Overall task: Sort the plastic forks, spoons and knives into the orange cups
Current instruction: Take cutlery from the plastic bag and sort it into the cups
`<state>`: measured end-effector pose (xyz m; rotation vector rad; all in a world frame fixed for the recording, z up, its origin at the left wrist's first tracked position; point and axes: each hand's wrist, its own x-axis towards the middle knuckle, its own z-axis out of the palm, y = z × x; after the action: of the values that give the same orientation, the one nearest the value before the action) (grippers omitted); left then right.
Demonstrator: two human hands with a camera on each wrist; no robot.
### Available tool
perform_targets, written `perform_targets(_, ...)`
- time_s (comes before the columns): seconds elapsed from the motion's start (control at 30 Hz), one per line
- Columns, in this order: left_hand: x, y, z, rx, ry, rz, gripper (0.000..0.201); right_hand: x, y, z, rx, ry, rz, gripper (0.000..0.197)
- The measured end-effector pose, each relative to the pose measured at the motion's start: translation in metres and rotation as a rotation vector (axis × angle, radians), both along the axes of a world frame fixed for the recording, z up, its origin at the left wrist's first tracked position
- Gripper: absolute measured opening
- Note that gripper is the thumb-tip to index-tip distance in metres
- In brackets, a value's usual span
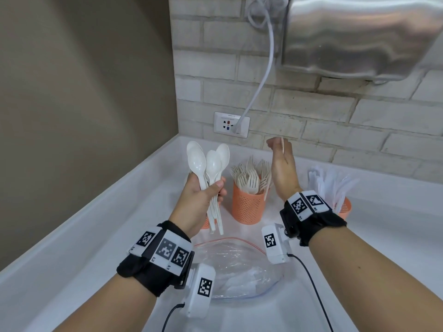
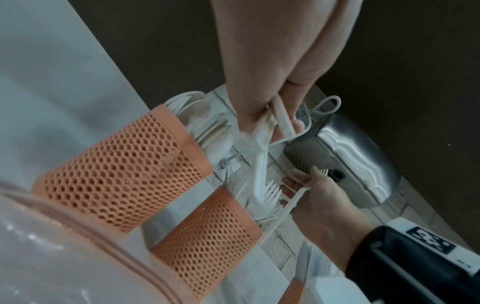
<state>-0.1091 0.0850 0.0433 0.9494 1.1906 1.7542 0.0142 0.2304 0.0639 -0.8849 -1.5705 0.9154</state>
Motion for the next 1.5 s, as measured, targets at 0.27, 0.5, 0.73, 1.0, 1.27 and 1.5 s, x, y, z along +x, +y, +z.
perform_targets(0.27,0.000,0.001,0.000,-0.006,0.007,-0.003,0.040,-0.005,-0.002,0.010,0.085,-0.021,-0.060,0.043)
perform_targets(0.5,-0.003,-0.003,0.004,0.026,-0.004,-0.045,0.027,0.005,0.001,-0.022,0.135,-0.488,-0.108,0.034)
perform_targets(0.73,-0.006,-0.006,0.008,0.031,0.037,-0.047,0.029,0.011,-0.008,-0.038,0.367,-0.739,-0.060,0.037)
perform_targets(1.0,-0.015,0.004,0.039,0.089,0.270,0.058,0.023,-0.019,-0.076,0.029,0.077,-0.162,0.412,0.054)
perform_targets(1.27,-0.024,0.018,0.044,-0.142,1.082,0.101,0.049,-0.063,-0.079,0.025,-0.517,0.460,0.525,0.022)
perform_targets(1.5,-0.072,0.019,0.021,-0.338,0.703,-0.073,0.104,-0.048,-0.048,0.017,-0.237,0.374,0.285,0.033)
